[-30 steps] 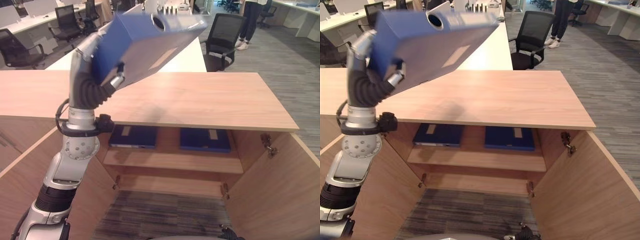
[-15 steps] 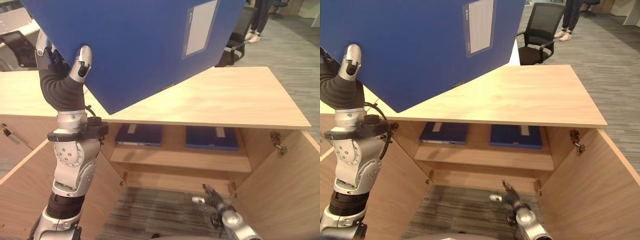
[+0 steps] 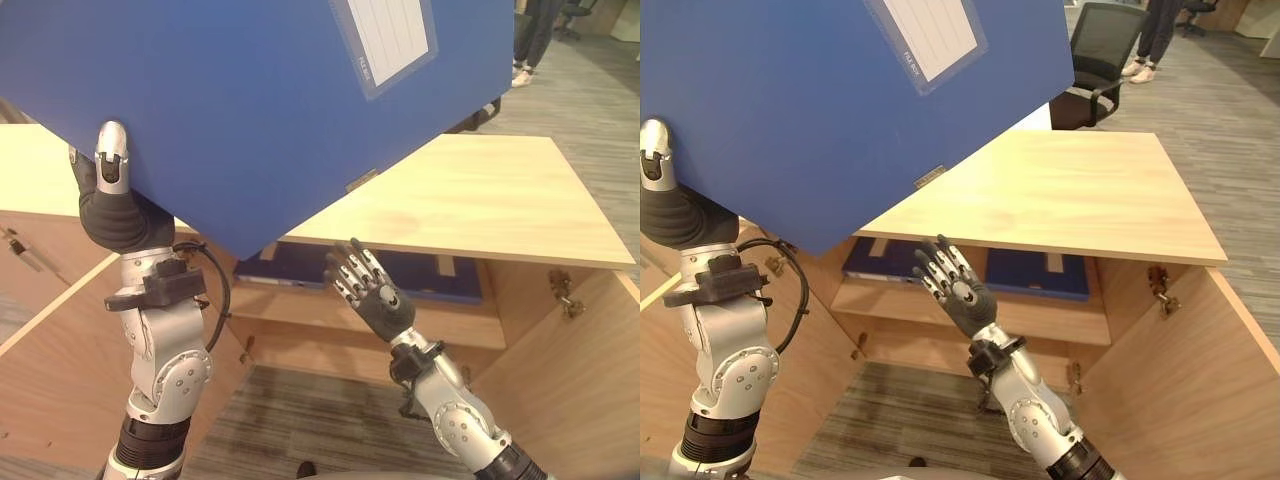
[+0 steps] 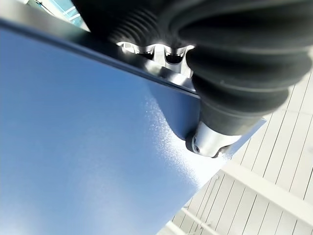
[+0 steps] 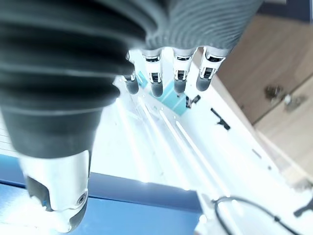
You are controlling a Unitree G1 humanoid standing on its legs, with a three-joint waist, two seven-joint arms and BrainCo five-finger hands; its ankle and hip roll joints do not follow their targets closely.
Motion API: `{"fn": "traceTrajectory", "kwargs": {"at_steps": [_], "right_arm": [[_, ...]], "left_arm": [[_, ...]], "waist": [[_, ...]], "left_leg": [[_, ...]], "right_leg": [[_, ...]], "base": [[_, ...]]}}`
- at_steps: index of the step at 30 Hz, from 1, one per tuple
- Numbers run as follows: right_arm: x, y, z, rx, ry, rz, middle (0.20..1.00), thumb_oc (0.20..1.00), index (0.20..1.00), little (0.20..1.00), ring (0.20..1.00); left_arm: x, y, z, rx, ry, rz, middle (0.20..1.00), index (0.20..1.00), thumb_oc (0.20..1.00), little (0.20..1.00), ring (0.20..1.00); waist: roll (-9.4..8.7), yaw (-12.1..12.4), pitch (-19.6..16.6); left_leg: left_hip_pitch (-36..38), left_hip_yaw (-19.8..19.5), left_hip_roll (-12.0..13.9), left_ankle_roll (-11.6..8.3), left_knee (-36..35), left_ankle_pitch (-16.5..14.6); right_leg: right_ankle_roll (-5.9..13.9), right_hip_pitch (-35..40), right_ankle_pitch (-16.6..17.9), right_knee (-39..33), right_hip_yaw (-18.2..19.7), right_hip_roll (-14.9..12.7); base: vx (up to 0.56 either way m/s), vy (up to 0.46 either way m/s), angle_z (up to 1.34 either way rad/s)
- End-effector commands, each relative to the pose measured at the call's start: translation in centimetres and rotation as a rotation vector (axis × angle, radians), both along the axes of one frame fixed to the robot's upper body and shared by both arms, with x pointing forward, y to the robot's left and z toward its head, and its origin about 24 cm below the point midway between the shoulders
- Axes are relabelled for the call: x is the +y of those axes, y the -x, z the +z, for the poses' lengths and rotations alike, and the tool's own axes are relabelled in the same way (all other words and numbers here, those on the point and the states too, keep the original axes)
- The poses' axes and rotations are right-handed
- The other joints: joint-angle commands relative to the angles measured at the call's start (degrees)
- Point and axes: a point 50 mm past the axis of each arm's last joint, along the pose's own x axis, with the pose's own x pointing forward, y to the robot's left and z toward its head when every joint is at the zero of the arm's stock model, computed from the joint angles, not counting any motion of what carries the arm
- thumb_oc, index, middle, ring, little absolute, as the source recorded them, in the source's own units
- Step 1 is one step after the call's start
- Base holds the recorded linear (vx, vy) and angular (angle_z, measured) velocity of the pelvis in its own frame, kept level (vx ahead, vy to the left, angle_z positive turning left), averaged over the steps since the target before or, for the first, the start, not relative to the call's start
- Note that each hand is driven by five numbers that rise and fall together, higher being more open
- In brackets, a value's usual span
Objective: Put the empty folder in the office cabinet
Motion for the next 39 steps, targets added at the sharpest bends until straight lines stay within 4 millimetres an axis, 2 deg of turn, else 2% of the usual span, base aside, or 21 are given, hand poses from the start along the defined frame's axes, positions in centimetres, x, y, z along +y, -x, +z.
{"fn": "traceTrajectory", "kwargs": {"at_steps": [1,2,5,8,12,13,26,30,39], "right_arm": [[1.7,-0.2,3.6,-0.122,-0.182,0.035,1.000,1.000,1.000,1.000,1.000],[1.9,-0.3,4.8,-0.160,-0.228,0.040,1.000,1.000,1.000,1.000,1.000],[2.2,-0.7,6.5,-0.209,-0.271,0.031,1.000,1.000,1.000,1.000,1.000],[2.2,-1.0,7.6,-0.254,-0.280,0.007,1.000,1.000,1.000,1.000,1.000],[2.1,-1.1,8.0,-0.264,-0.293,-0.007,1.000,1.000,1.000,1.000,1.000],[2.0,-1.3,8.3,-0.272,-0.289,-0.032,1.000,1.000,1.000,1.000,1.000],[1.1,-2.2,7.8,-0.248,-0.253,-0.144,1.000,1.000,1.000,1.000,1.000],[0.6,-2.9,7.5,-0.236,-0.227,-0.222,1.000,1.000,1.000,1.000,1.000],[0.6,-3.4,6.4,-0.175,-0.191,-0.275,1.000,1.000,1.000,1.000,1.000]], "left_arm": [[0.1,0.5,0.7,-0.066,-0.011,-0.023,0.200,0.200,0.200,0.200,0.200],[-0.1,0.5,0.3,-0.046,-0.005,-0.039,0.200,0.200,0.200,0.200,0.200],[-0.4,0.3,-0.3,-0.010,-0.005,-0.053,0.200,0.200,0.200,0.200,0.200],[-0.6,0.1,-1.0,0.026,-0.016,-0.060,0.200,0.200,0.200,0.200,0.200],[-0.8,0.1,-1.3,0.045,-0.032,-0.065,0.200,0.200,0.200,0.200,0.200],[-0.9,0.0,-1.9,0.077,-0.048,-0.063,0.200,0.200,0.200,0.200,0.200],[-1.3,-0.3,-3.8,0.175,-0.147,-0.031,0.200,0.200,0.200,0.200,0.200],[-1.7,-0.6,-4.8,0.221,-0.233,0.012,0.200,0.200,0.200,0.200,0.200],[-2.9,-1.0,-5.3,0.239,-0.256,-0.016,0.200,0.200,0.200,0.200,0.200]], "waist": [[-1.92,0.46,-1.75],[-1.91,0.47,-1.71],[-1.93,0.46,-1.75],[-1.94,0.52,-1.72],[-1.94,0.56,-1.72],[-1.98,0.68,-1.67],[-2.20,0.80,-1.43],[-2.37,0.84,-1.34],[-2.57,0.77,-1.09]], "left_leg": [[3.54,1.09,2.07,-2.23,0.26,-6.02],[3.60,1.06,2.10,-2.19,0.26,-6.05],[3.58,1.15,2.10,-2.13,0.26,-5.99],[3.55,1.12,2.12,-2.06,0.26,-5.93],[3.48,1.12,2.11,-2.03,0.26,-5.87],[3.42,1.08,2.12,-1.98,0.26,-5.90],[3.40,1.18,2.20,-1.93,0.26,-5.95],[3.46,1.19,2.18,-1.89,0.26,-6.09],[3.56,1.18,2.16,-1.84,0.26,-6.24]], "right_leg": [[5.28,-5.16,3.57,1.70,2.95,-4.30],[5.23,-5.08,3.54,1.69,2.95,-4.27],[5.14,-5.17,3.60,1.74,2.99,-4.27],[5.08,-5.23,3.66,1.75,3.02,-4.27],[5.04,-5.24,3.69,1.74,3.06,-4.28],[5.01,-5.22,3.74,1.67,3.08,-4.31],[4.94,-5.09,3.72,1.56,2.98,-4.36],[4.94,-5.01,3.74,1.46,2.94,-4.40],[5.04,-4.76,3.70,1.31,2.95,-4.47]], "base": [[0.00,0.000,0.00],[0.00,0.000,0.00],[0.00,0.000,0.00],[0.00,0.000,0.00],[0.00,0.000,0.00],[0.00,0.000,0.00],[0.00,0.000,0.00],[0.00,0.000,0.00],[0.00,0.000,0.00]]}}
